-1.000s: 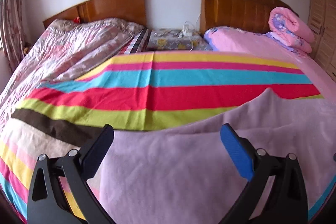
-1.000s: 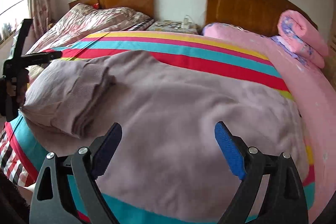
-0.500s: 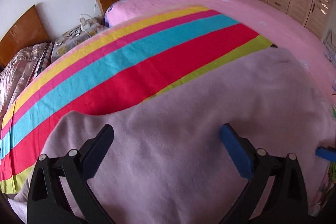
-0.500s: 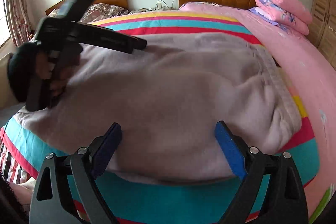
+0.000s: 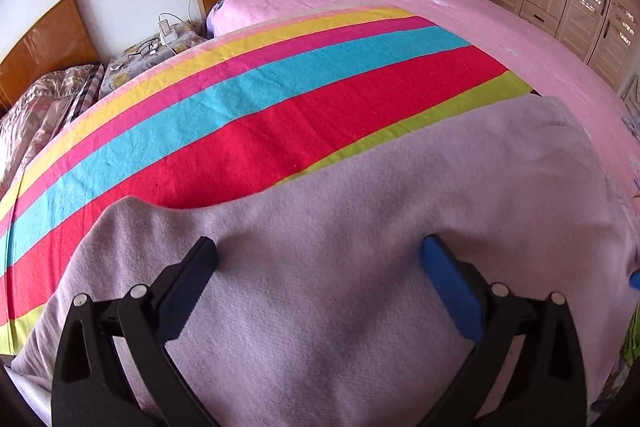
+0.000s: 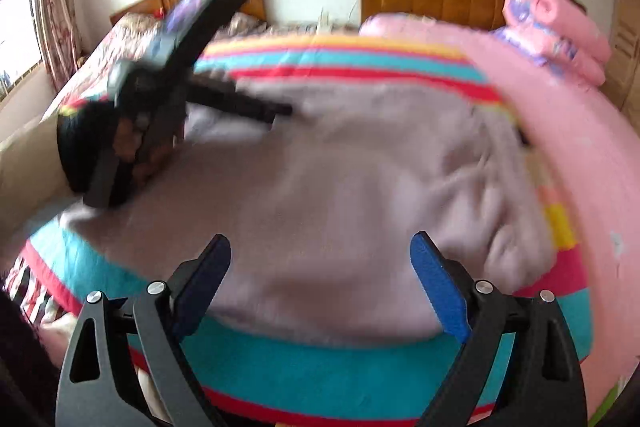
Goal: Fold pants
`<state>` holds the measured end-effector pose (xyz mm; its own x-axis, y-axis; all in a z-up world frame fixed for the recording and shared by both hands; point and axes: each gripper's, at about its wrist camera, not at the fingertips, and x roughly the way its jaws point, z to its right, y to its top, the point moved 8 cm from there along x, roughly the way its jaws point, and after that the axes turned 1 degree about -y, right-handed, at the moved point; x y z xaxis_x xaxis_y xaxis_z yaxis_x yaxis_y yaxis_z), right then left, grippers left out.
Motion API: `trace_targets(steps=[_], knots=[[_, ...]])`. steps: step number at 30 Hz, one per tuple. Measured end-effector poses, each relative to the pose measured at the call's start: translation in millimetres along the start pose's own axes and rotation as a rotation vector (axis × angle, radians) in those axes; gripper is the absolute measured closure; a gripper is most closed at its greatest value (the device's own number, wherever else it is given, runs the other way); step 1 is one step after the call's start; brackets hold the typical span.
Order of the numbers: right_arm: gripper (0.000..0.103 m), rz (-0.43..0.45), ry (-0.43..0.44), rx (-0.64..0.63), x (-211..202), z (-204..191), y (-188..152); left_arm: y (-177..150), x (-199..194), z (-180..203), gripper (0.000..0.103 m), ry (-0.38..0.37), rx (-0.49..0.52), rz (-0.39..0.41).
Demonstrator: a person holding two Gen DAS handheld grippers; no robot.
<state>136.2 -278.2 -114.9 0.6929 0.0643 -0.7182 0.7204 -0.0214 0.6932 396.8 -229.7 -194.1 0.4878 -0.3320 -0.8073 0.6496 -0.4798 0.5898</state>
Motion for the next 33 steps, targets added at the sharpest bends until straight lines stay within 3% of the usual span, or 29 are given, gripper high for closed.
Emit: trace_targets(steps=[5, 10, 13, 17, 24, 32, 33], knots=[[0.015, -0.075, -0.055, -0.010, 21, 8, -15, 0, 0, 0, 0.001, 0.002, 0.001, 0.002], [0.015, -0.054, -0.039, 0.006, 18, 9, -13, 0, 0, 0, 0.001, 0.002, -0.002, 0.003], [0.015, 0.030, -0.001, 0.087, 3, 20, -3, 0, 0, 0, 0.001, 0.001, -0.003, 0.002], [0.015, 0.085, -0.015, 0.180, -14, 40, 3, 0, 0, 1, 0.001, 0.001, -0.004, 0.002], [0.015, -0.033, -0.057, 0.141, 0, 39, -22, 0, 0, 1, 0.001, 0.001, -0.004, 0.002], [0.015, 0.019, -0.037, 0.234, -16, 44, -15, 1, -4, 0, 0.001, -0.002, -0.027, -0.028], [0.015, 0.038, -0.045, 0.228, -20, 44, -11, 3, -10, 0, 0.001, -0.030, -0.052, -0.028]])
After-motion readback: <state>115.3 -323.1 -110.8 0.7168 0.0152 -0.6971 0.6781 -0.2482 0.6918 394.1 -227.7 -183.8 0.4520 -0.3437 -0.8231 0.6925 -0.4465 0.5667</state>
